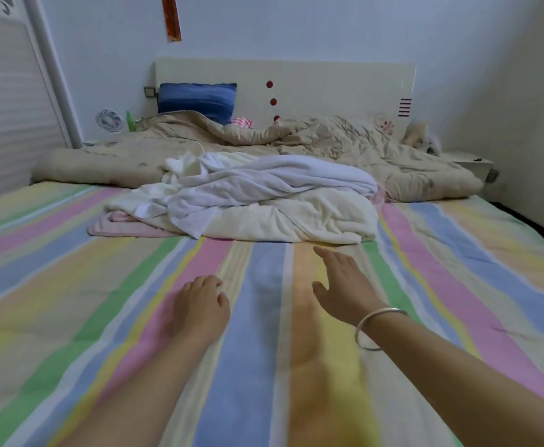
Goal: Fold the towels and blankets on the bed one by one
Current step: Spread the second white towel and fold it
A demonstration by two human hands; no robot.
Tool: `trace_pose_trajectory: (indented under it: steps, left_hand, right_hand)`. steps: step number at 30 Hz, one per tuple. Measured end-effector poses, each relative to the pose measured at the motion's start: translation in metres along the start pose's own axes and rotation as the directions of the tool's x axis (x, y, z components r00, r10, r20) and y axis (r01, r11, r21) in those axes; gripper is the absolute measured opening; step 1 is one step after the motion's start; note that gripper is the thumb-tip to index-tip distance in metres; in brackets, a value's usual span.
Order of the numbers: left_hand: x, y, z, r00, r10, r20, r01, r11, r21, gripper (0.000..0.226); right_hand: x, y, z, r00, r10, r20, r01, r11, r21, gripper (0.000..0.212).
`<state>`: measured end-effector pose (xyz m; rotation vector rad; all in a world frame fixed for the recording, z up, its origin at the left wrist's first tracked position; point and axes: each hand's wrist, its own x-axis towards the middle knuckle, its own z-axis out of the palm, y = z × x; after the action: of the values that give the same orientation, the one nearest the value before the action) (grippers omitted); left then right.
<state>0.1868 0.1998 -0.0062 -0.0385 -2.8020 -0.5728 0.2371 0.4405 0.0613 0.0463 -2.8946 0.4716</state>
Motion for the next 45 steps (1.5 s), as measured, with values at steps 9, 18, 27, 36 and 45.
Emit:
trace_pose_trajectory:
  steps: [9, 18, 27, 36, 45]
  left_hand:
    - [0.094, -0.028, 0.064, 0.989, 0.100, -0.109, -0.097, 0.995, 0.024, 0.041]
    - [0.106, -0.032, 0.057, 0.987, -0.054, -0.154, -0.012, 0.917, -0.398, 0.022]
    - [0.057, -0.018, 0.020, 0.959, -0.284, -0.022, 0.118, 0.465, -0.877, 0.028]
    - [-0.073, -0.003, -0.075, 0.894, -0.233, 0.382, 0.431, 0.223, -0.874, 0.061]
    - [-0.157, -0.050, -0.133, 0.920, -0.216, 0.327, 0.391, 0.484, -0.782, 0.028]
  right_hand:
    - [0.201, -0.053, 0.061, 0.953, -0.264, -0.149, 0.223, 0.943, -0.246, 0.069]
    - [0.308, -0.047, 0.093, 0.981, -0.085, -0.177, -0.022, 0.849, -0.528, 0.042]
    - [0.122, -0.058, 0.024, 0.910, -0.391, 0.136, 0.412, 0.825, -0.386, 0.038]
    - [-0.051, -0.138, -0.021, 0.913, -0.234, 0.335, 0.307, 0.933, -0.187, 0.043]
    - [-0.146, -0.194, -0.072, 0.663, -0.121, 0.739, -0.238, 0.902, 0.361, 0.027]
